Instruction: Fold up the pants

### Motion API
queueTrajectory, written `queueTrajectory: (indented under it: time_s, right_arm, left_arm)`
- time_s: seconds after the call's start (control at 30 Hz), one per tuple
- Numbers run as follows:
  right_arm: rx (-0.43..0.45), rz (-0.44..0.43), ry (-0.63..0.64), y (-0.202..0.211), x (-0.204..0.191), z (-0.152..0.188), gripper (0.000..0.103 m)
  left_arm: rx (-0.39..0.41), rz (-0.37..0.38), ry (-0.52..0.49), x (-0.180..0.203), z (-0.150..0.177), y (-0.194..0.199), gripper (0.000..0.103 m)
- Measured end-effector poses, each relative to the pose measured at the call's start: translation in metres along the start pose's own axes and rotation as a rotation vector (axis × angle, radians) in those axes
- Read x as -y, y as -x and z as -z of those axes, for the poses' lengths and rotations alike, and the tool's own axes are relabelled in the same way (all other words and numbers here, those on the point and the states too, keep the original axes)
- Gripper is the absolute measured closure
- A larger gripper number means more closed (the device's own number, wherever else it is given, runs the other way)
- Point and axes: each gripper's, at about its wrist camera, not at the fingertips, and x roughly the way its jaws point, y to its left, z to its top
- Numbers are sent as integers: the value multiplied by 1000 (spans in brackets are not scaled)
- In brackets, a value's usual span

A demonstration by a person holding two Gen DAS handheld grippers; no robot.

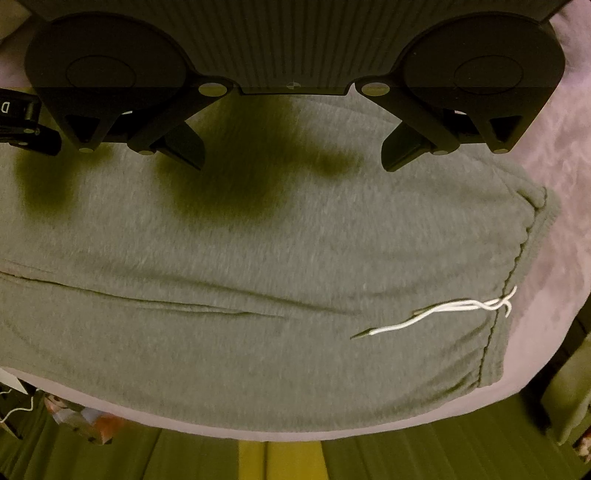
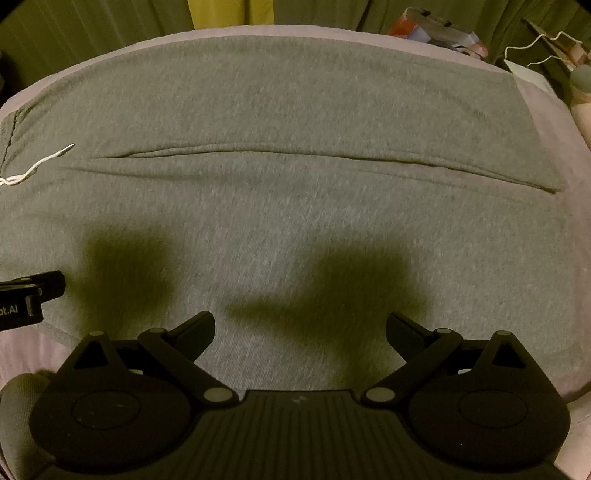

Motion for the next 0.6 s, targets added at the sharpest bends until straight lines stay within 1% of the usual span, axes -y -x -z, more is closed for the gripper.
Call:
queueTrajectory:
  time_s: [0.3,0.6]
  right_arm:
    - [-1,-1,8,-1,0,1,4]
    - [-6,0,10,-3,-2,0,4]
  left_arm:
    - [-8,-8,4,1,0,-4,0]
    - [-12,2,0,0,0,-5,0]
